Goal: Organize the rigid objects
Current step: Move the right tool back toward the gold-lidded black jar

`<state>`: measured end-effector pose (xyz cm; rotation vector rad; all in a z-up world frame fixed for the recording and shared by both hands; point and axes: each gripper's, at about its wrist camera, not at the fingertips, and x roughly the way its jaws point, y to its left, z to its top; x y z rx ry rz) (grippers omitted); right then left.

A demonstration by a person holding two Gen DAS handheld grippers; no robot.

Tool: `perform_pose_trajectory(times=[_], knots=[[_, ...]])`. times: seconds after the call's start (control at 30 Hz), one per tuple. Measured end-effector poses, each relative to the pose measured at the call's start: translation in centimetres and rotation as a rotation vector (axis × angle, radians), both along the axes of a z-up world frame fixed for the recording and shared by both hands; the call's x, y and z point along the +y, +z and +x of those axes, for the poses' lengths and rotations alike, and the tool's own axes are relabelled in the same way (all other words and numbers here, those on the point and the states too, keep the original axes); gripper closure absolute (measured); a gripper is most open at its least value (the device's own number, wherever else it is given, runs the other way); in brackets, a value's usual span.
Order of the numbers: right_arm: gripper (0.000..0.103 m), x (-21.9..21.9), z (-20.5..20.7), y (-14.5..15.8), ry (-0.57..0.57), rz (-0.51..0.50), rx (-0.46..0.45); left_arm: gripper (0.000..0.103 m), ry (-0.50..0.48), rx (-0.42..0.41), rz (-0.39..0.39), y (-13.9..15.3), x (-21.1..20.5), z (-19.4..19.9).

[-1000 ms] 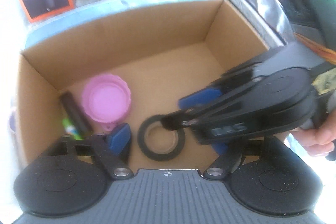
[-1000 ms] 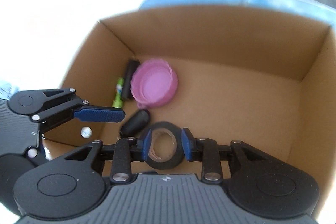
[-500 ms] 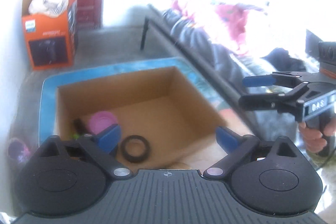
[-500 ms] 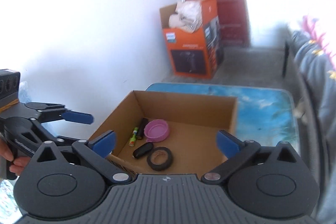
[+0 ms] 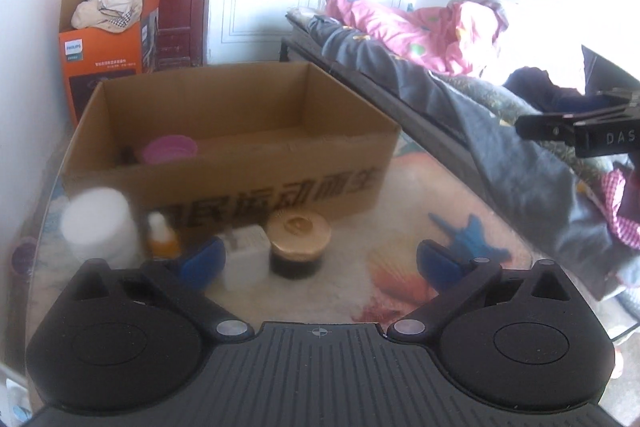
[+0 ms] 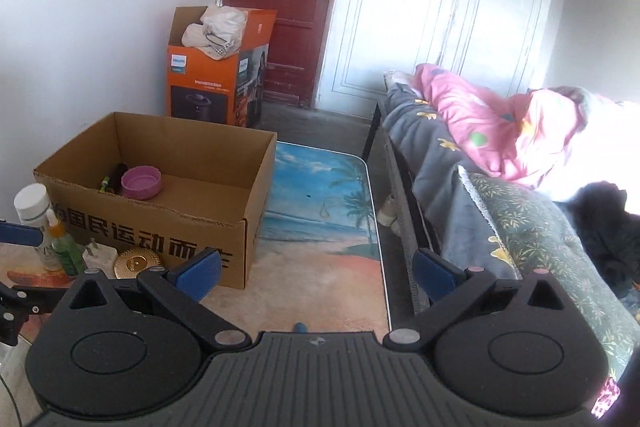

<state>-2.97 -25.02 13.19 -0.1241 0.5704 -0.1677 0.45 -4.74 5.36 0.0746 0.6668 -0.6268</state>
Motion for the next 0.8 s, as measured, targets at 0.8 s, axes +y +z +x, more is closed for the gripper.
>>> perform_pose_trajectory(times=[0.8], knots=[[0.039,3.1,9.4,-11.6,0.237,0.667,0.108,0.005,-0.033,-0.062,0.120,-7.2,-3.6,1.8]])
